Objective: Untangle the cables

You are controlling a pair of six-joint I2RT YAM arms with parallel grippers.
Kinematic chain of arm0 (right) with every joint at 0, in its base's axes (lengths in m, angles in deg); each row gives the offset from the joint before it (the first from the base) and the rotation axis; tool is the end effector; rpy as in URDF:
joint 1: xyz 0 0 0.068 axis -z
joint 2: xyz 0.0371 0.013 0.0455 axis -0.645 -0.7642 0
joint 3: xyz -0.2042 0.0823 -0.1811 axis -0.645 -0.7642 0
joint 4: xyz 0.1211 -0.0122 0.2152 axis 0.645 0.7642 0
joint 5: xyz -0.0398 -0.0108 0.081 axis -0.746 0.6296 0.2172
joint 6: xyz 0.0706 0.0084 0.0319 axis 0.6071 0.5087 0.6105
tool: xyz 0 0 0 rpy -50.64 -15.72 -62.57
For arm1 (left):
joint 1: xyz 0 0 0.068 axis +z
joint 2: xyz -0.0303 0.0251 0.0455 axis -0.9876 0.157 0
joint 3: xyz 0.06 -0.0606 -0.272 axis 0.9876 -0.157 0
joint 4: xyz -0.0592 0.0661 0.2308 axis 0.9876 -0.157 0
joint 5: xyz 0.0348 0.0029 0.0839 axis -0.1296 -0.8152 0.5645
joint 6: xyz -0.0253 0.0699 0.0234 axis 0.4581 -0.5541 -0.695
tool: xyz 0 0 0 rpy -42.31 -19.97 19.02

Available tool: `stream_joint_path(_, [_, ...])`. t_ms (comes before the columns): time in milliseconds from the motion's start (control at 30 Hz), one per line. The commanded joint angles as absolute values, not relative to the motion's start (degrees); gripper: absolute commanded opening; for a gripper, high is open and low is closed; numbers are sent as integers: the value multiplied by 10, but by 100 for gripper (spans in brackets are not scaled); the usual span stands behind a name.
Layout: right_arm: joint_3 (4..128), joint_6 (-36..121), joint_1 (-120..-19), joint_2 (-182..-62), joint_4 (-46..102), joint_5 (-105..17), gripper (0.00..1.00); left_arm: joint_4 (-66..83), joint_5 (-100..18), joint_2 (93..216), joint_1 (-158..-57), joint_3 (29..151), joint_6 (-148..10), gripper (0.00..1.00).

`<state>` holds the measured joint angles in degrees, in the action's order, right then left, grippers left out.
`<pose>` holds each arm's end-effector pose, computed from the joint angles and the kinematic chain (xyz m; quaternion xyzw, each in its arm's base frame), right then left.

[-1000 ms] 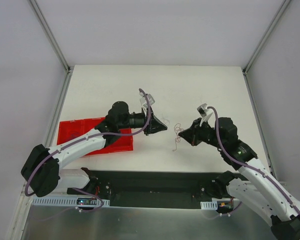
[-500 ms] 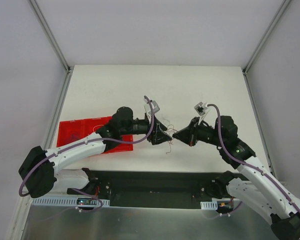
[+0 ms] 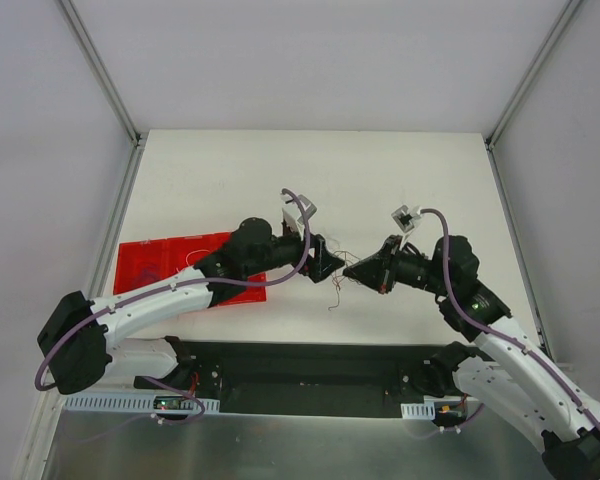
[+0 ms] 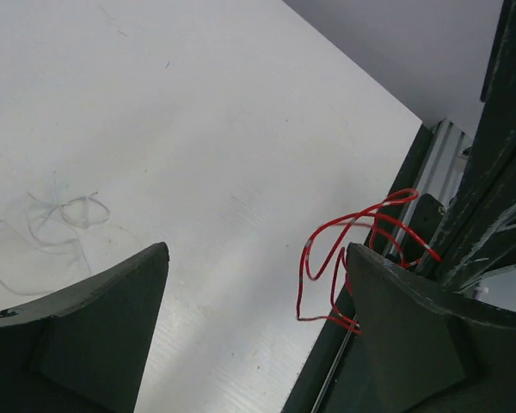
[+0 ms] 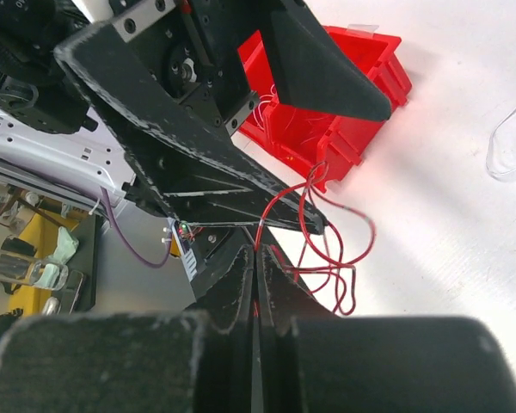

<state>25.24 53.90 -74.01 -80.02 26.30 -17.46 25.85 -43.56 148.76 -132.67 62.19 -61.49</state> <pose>0.1191 0.1244 0.3220 -0.2935 0.6634 0.4769 0.4963 0.1727 -0.2390 0.3178 0.2708 0.6857 -0.4443 0.5090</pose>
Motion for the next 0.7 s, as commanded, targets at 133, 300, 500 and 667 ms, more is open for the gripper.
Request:
stream_joint_path(133, [246,568,-743,-795,202,-141,1,344,-500,1514,-1327,644,-601,82])
stream_joint_path(300, [253,575,-743,-785,193,-131,0,284,-415,1572,-1318,686,-601,73])
stream_joint_path(500, [268,575,-742,-761,216,-127,0,285,-419,1620,-1224,697,-536,55])
stream_joint_path(667, [288,558,-743,-745,251,-142,0,313,-522,1643,-1187,709,-544,36])
